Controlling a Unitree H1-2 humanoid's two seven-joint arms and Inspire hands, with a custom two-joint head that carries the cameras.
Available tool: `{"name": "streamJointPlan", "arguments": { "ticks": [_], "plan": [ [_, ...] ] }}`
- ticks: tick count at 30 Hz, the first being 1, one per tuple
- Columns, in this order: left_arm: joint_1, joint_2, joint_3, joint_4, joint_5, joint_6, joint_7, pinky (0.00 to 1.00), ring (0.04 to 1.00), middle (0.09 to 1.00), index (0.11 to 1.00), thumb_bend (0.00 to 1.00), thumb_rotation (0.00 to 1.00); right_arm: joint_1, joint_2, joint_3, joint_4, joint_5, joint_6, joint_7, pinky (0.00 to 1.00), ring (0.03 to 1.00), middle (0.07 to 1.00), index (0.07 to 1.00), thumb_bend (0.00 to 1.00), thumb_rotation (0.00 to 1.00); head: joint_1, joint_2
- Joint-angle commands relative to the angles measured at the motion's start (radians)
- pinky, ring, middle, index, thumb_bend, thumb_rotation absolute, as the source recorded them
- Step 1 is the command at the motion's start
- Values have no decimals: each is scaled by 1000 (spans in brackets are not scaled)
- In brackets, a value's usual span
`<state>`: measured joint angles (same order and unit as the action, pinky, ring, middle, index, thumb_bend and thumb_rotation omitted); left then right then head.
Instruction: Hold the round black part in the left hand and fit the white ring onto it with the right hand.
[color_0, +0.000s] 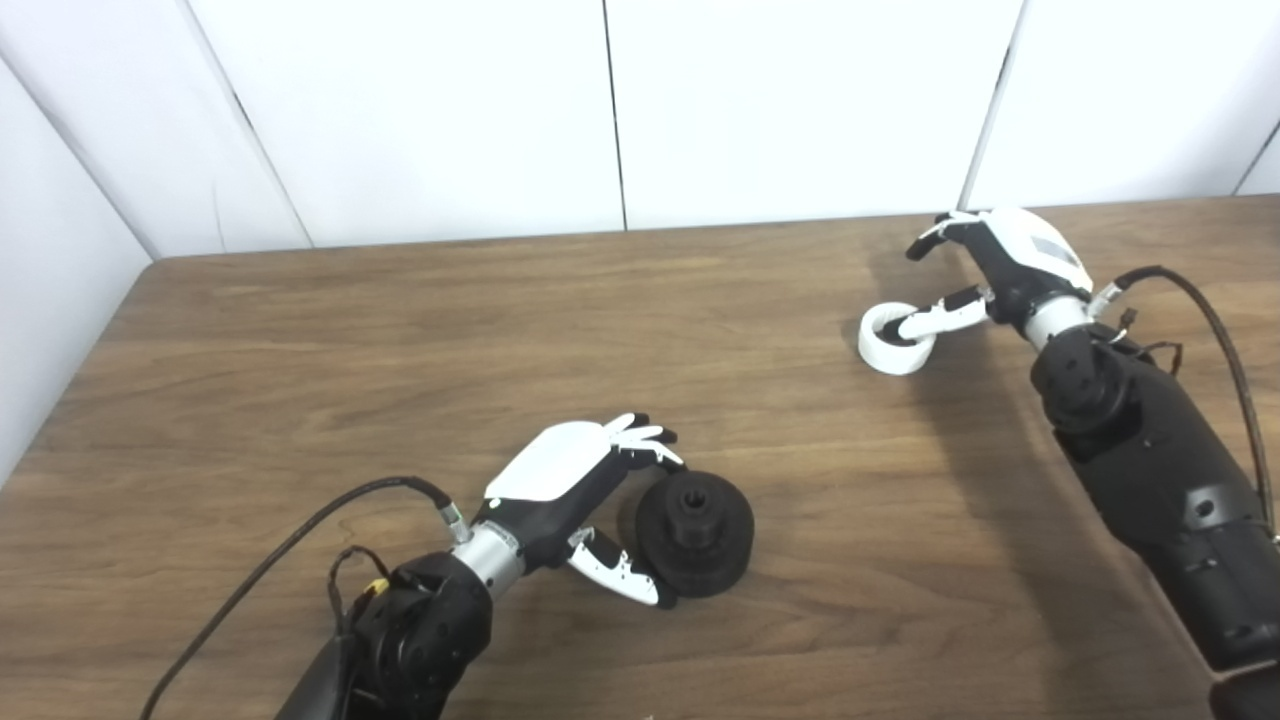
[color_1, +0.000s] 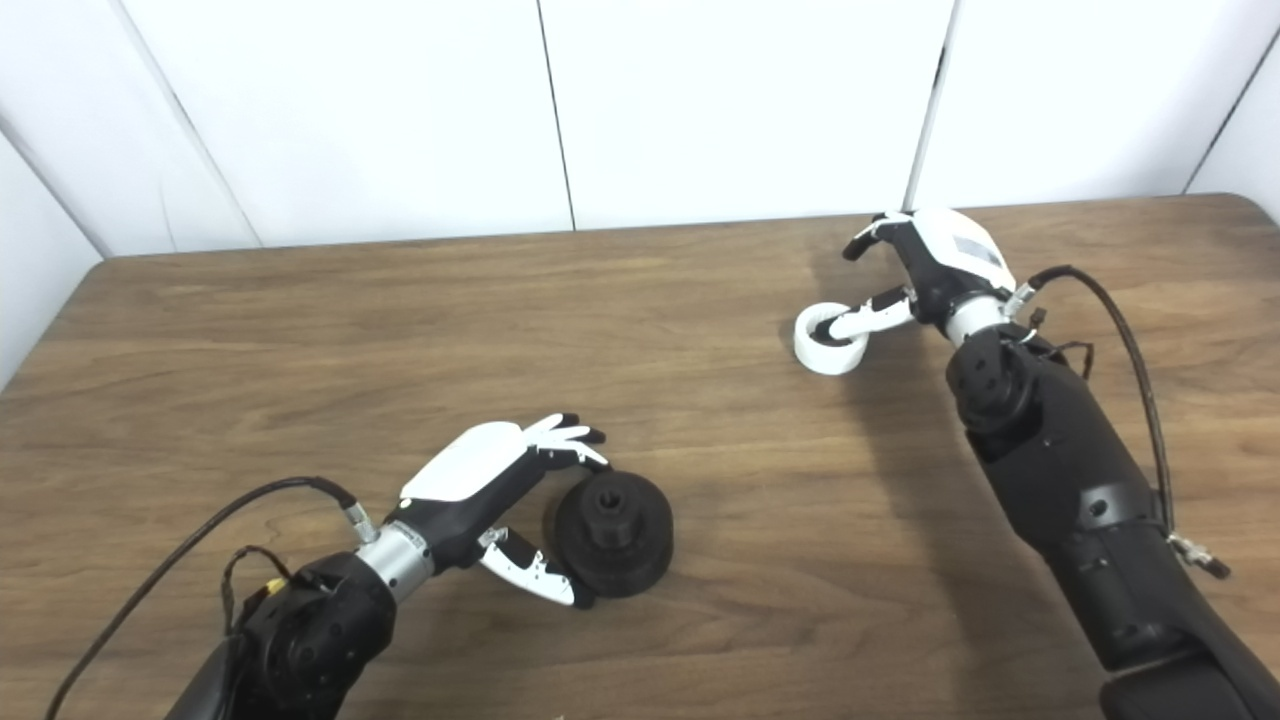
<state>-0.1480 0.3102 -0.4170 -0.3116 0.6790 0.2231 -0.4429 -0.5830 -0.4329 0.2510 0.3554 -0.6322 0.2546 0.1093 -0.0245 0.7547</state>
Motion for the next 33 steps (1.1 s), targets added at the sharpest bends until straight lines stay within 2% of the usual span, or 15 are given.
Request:
{"name": "streamJointPlan", "arguments": {
  "ticks": [1,4,10,13,19,27,33],
  "plan": [
    [-9,5,5,14,-2,-3,-4,895,984,921,693,837,239,-66,-22,6,-7,-2,-21,18,934,971,917,702,961,361,0,-1],
    [-9,5,6,17,0,-9,-2,891,981,920,692,839,243,-60,-28,11,-19,2,-6,51,936,977,920,702,975,387,1,1],
    [-12,1,10,23,3,0,-5,898,986,923,692,836,231,-39,-43,12,-113,12,43,155,942,985,919,682,990,433,-1,-1],
    [-13,-1,13,34,0,-8,2,890,986,923,689,834,223,-35,-49,8,-149,16,55,181,924,982,917,678,995,444,0,-2],
    [-13,-5,15,44,-3,-12,11,883,994,927,689,835,219,-29,-47,-2,-156,21,44,172,904,977,912,676,973,451,4,-7],
    [-10,-1,19,37,-1,-8,10,899,994,930,690,838,229,-27,-30,-14,-147,24,42,149,927,984,912,682,955,440,6,-10],
    [-8,0,22,51,-4,-20,20,898,989,925,690,840,235,-27,-34,-21,-181,22,52,157,914,982,912,685,945,462,2,-12]
  ]
}}
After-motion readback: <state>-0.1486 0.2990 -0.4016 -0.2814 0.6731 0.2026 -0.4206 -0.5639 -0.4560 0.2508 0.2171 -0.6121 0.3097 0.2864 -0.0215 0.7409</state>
